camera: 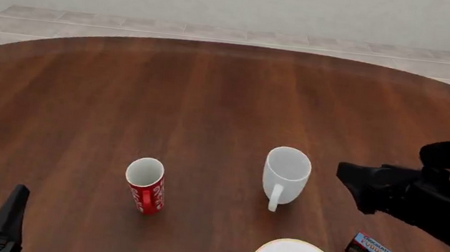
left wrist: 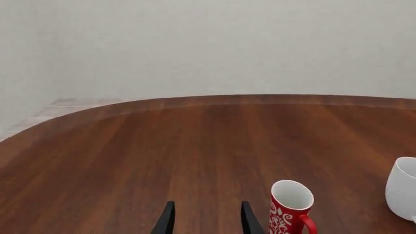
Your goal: Put the white mug on the plate.
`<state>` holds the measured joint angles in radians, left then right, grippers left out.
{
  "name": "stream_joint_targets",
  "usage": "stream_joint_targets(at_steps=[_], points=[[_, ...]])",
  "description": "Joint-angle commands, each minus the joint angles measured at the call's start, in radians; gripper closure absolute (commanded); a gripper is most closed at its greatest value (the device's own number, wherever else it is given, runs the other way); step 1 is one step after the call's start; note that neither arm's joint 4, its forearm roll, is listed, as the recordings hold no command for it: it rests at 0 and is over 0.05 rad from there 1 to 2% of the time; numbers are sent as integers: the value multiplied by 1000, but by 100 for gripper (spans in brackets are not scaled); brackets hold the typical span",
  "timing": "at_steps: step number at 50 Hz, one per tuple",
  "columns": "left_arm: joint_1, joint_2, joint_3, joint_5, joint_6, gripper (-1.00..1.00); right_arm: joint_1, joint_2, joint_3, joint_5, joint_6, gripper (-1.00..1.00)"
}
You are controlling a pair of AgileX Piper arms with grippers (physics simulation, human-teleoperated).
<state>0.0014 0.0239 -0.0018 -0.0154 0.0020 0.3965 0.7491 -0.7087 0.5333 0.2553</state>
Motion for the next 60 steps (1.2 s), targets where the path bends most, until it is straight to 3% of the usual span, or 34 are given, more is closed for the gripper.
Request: stream_joint_targets(at_steps=[1, 37, 60], points=[[0, 3, 0, -2, 0, -100, 32, 31, -2, -12, 151, -100], [0, 26, -26, 0, 0, -100, -22, 160, 1, -48, 172, -100], [0, 26, -26, 0, 0, -100, -24, 264, 34, -140, 182, -100]])
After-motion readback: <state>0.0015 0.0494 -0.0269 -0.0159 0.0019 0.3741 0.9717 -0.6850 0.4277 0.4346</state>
